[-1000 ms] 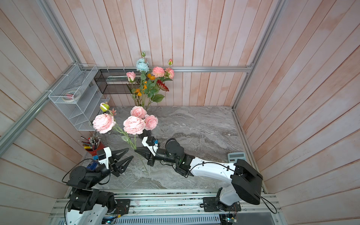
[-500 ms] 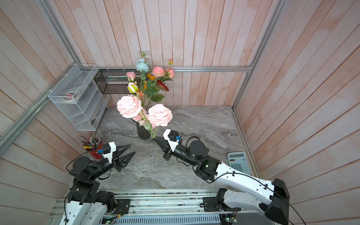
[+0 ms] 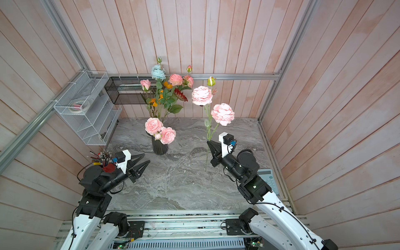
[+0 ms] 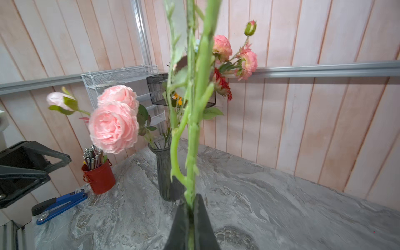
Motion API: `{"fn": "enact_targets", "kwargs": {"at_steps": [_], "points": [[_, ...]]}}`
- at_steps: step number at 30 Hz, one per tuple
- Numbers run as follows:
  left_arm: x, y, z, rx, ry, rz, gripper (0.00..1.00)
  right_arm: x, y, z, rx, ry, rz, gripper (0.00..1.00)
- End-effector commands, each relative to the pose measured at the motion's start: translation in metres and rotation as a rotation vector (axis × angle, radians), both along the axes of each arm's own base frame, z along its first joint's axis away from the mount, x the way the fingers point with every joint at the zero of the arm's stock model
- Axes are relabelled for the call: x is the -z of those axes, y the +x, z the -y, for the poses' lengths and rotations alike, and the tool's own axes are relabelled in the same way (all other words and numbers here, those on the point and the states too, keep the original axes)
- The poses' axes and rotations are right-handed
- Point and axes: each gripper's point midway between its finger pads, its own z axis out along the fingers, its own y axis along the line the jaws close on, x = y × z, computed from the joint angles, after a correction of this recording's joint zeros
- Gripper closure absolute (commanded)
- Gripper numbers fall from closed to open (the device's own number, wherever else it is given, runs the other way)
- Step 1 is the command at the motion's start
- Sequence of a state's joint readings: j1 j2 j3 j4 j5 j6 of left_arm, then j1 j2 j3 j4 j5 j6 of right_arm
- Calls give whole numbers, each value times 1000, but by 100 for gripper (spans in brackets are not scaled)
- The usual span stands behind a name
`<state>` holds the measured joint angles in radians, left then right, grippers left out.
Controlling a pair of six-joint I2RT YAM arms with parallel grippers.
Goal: Pick out pink flowers from the vase
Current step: Place the flower at the center of the board.
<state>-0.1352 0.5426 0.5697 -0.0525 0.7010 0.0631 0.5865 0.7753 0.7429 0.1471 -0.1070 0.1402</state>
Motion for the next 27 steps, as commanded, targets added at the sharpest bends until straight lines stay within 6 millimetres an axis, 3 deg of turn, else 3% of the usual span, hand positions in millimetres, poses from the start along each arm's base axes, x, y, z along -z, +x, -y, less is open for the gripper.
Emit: {"fn": "enact_targets", "kwargs": {"at_steps": [1,10,18,27], "points": [[-7,10,-5,-48,26,14,53,47,12,5,-16,-27,-174,100],[9,39,-11,-112,77,-46,52,124,53,22,-14,-55,-467,100],[34,51,-14,-149,78,-122,52,195,79,37,30,-103,-705,100],[45,52,-18,-171,91,-136,52,244,101,35,6,-123,-820,100]]}}
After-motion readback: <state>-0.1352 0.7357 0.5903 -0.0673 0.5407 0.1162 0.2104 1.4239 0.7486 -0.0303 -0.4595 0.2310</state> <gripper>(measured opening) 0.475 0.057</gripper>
